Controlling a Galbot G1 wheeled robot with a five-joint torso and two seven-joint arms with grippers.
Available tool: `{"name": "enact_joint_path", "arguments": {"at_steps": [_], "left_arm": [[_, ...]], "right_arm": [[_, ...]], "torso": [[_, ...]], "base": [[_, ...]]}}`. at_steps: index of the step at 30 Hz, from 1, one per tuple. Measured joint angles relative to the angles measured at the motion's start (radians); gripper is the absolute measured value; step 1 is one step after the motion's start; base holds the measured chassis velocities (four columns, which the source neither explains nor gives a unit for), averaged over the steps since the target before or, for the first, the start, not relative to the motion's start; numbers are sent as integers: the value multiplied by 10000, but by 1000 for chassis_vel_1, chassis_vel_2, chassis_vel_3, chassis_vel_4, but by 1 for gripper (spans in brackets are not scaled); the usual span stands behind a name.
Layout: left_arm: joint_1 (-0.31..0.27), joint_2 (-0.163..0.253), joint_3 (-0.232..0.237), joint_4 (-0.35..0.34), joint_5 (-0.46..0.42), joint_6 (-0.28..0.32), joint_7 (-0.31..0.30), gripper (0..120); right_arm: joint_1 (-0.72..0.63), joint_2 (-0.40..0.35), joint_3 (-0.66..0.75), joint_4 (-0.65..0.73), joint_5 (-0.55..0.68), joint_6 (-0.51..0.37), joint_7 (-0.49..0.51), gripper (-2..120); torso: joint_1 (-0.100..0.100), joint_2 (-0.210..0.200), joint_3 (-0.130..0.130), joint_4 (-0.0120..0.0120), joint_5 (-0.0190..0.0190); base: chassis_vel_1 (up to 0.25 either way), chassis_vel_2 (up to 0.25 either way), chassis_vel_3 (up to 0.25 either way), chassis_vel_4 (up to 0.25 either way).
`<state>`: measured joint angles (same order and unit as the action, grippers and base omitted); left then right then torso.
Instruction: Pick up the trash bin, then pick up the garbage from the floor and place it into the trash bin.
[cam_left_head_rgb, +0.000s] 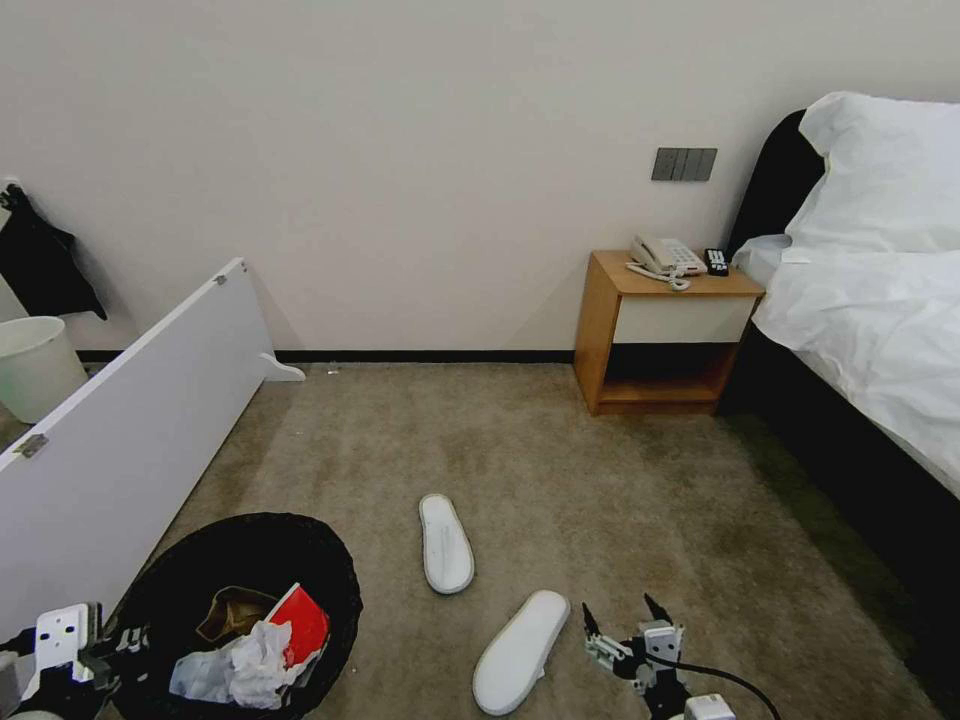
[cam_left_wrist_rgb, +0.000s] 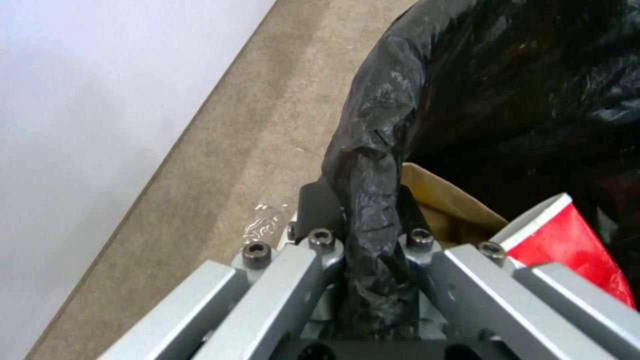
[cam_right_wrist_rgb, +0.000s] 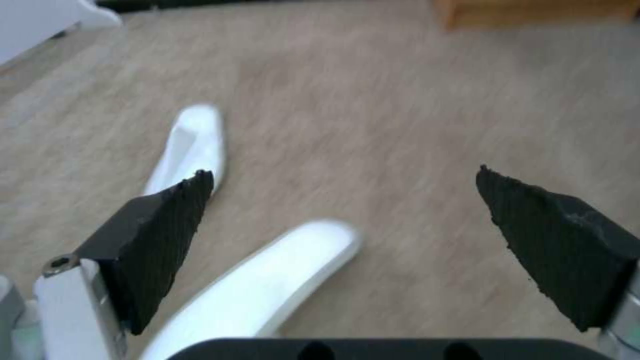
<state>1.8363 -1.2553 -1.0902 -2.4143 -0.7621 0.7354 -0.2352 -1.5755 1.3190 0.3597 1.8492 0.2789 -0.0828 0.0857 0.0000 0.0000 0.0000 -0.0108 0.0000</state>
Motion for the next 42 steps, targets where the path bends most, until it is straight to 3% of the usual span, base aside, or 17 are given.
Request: {"name": "enact_joint_path", "arguments": {"at_steps": [1, 2, 12, 16, 42], "left_arm": [[14, -12, -9, -12, 0, 0, -3, 3], [62, -58, -26, -55, 9, 0, -6, 3], [80, -103, -32, -108, 69, -1, -48, 3], [81, -127, -32, -113, 95, -1, -78, 3], [116, -58, -116, -98, 45, -1, -75, 3]], "right_arm": [[75, -70, -145, -17, 475, -256, -26, 100], [490, -215, -769, -93, 2020, -1083, -200, 100], [1303, -220, -1628, -802, 3334, -1573, -76, 100], [1679, -114, -1841, -1294, 4383, -1843, 24, 100], [2502, -111, -1171, -2741, 6856, -2052, 330, 100]], "torso": [[1, 0, 0, -1, 1], [0, 0, 0, 0, 1], [1, 0, 0, -2, 0], [0, 0, 0, -1, -1], [1, 0, 0, -3, 0]], "base": [[0, 0, 0, 0], [0, 0, 0, 0], [0, 0, 0, 0], [0, 0, 0, 0], [0, 0, 0, 0]]}}
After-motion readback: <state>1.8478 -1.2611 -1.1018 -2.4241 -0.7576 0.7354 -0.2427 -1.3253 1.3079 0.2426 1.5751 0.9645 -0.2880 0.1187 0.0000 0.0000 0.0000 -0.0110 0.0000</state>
